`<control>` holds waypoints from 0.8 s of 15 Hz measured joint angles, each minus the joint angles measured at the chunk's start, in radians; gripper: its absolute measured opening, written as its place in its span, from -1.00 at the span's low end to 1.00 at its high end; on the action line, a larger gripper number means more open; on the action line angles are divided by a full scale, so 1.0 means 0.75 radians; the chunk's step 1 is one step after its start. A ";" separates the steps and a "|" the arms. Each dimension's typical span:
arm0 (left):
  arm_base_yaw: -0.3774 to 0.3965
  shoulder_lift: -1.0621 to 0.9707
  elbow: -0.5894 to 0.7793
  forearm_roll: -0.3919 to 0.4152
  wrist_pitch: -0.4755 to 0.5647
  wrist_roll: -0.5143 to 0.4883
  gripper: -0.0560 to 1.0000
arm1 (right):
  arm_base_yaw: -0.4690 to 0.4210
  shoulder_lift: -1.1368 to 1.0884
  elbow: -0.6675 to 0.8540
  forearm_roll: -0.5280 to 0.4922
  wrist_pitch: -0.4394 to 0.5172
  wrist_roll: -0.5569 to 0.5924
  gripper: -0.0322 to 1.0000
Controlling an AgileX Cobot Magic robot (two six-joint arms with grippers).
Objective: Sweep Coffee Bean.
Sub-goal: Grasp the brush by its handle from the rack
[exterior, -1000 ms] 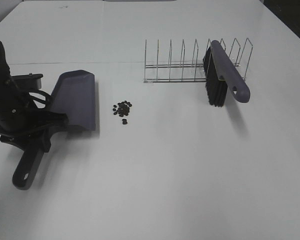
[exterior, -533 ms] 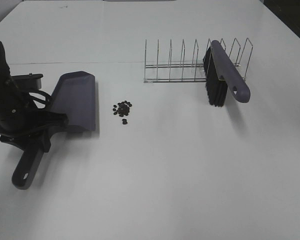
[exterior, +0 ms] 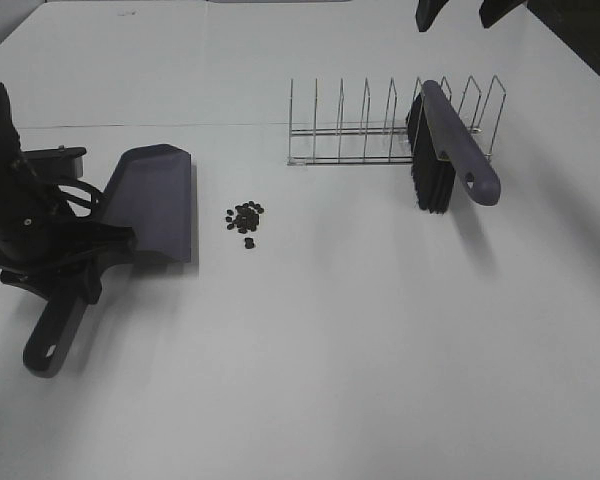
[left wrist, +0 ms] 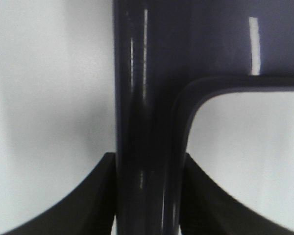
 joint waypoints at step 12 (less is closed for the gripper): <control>0.000 0.000 0.000 0.003 0.000 0.000 -0.24 | -0.025 0.476 -0.299 -0.229 0.048 0.081 0.23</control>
